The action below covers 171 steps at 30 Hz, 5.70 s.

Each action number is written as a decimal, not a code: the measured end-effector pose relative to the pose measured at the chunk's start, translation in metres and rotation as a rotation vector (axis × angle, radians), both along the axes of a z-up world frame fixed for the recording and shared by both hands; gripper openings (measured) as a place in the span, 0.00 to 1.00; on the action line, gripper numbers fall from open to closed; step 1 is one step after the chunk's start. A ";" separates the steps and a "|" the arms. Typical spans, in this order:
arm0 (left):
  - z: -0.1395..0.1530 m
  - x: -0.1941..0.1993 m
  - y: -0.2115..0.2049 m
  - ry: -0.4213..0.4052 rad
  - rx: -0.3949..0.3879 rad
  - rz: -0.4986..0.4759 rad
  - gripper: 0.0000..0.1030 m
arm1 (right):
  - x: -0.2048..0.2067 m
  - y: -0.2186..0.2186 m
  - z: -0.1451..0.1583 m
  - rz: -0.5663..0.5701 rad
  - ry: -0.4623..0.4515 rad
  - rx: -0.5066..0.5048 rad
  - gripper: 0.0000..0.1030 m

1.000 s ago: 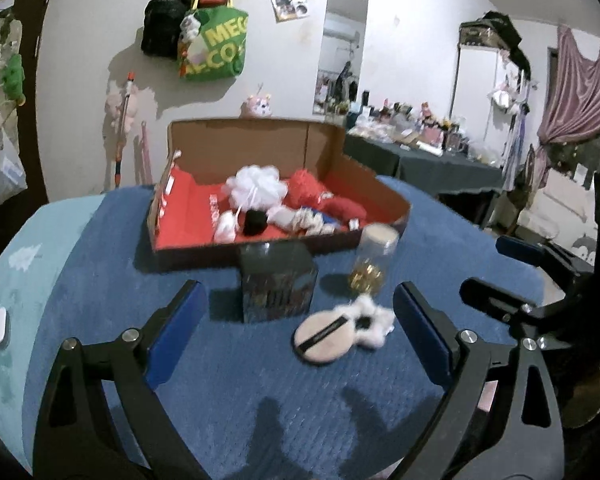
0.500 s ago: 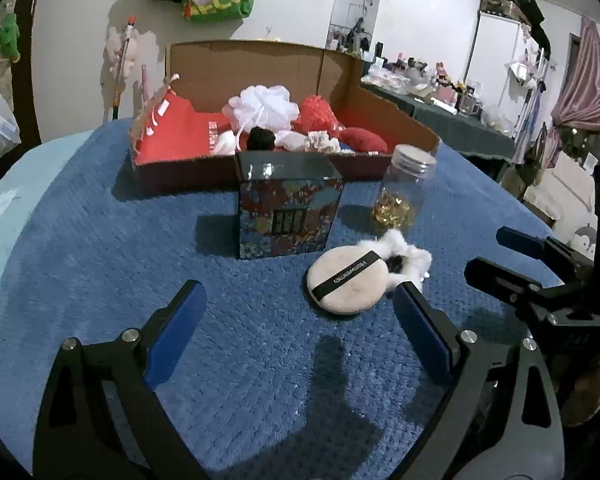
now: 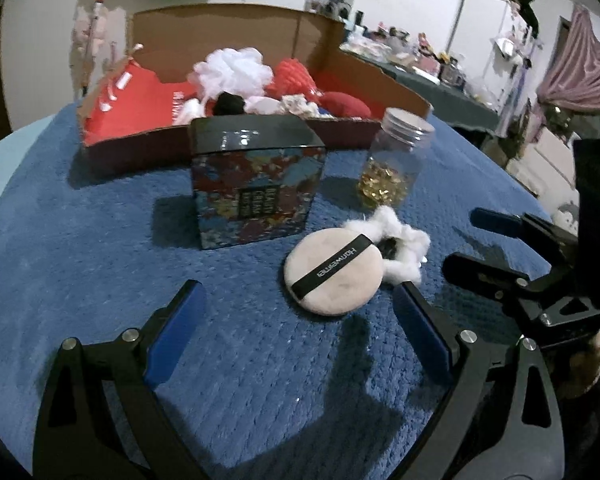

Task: Organize soft objects
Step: 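Grasp the beige powder puff with the left tool while the right tool grasps the white scrunchie, then carry the powder puff and scrunchie together over the red-lined box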

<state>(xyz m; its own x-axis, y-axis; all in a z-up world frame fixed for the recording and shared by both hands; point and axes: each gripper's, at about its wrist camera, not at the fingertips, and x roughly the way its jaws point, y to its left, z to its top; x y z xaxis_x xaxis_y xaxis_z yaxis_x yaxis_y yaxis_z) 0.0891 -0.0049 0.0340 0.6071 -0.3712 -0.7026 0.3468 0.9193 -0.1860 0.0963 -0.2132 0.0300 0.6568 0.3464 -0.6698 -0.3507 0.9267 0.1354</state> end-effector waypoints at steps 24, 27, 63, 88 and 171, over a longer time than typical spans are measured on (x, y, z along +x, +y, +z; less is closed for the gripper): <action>0.005 0.011 -0.002 -0.004 0.028 -0.131 0.44 | 0.017 0.013 -0.002 0.195 0.099 0.099 0.17; 0.009 0.007 0.004 -0.015 0.047 -0.121 0.45 | 0.013 0.002 0.001 0.159 0.093 0.083 0.17; 0.007 -0.007 -0.010 -0.089 0.096 -0.119 0.47 | 0.001 0.027 -0.004 0.134 -0.033 -0.094 0.54; 0.015 0.006 0.036 -0.063 0.149 -0.030 0.47 | 0.019 -0.011 -0.002 0.027 0.006 -0.155 0.54; 0.048 0.191 -0.004 0.208 0.190 -0.276 0.47 | 0.224 0.009 0.033 0.145 0.436 -0.238 0.54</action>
